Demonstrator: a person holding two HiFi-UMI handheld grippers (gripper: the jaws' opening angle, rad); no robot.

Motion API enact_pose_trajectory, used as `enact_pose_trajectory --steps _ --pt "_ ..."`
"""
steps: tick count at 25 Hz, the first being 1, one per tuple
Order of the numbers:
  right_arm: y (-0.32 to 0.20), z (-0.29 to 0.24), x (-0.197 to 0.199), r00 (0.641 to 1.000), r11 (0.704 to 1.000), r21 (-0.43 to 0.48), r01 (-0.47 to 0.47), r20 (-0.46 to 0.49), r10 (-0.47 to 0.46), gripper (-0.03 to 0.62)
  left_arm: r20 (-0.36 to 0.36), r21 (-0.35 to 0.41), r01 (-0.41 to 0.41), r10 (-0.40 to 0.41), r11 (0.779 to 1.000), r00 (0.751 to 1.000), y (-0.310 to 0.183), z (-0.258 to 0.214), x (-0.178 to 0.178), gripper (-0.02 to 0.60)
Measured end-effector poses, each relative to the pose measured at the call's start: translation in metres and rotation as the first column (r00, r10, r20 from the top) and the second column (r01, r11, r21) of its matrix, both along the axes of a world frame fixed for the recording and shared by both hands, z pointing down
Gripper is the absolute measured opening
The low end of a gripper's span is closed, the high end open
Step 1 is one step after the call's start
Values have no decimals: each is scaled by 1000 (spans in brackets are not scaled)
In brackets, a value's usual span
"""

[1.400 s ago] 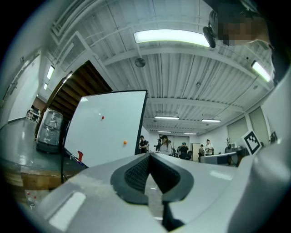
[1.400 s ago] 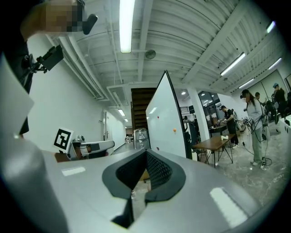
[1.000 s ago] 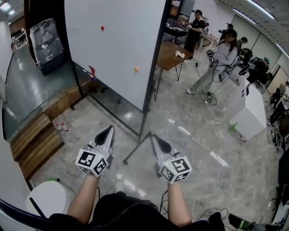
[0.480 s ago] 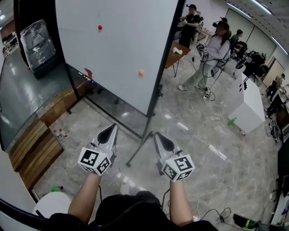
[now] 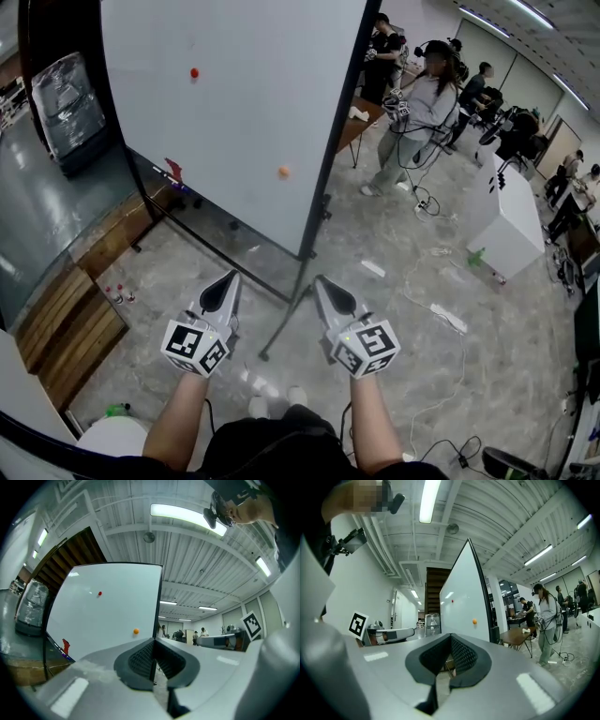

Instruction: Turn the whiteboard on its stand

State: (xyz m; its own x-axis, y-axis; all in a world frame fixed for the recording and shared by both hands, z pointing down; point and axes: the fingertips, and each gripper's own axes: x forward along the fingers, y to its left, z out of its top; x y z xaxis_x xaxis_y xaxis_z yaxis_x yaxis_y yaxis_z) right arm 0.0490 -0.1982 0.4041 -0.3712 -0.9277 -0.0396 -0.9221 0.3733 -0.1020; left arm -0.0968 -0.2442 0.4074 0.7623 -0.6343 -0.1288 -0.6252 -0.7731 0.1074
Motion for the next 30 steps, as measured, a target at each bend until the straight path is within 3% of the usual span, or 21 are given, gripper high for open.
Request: enact_pose_trajectory --steps 18,24,30 --pt "-105 -3 91 994 996 48 79 -84 -75 9 23 -6 71 -71 997 997 -39 9 71 3" --pt "-151 11 96 985 994 11 111 -137 -108 84 28 -8 81 -81 997 996 -58 4 88 3" --pt "-185 25 97 978 988 -28 149 -142 -152 230 46 -18 82 -81 996 996 -65 7 100 3"
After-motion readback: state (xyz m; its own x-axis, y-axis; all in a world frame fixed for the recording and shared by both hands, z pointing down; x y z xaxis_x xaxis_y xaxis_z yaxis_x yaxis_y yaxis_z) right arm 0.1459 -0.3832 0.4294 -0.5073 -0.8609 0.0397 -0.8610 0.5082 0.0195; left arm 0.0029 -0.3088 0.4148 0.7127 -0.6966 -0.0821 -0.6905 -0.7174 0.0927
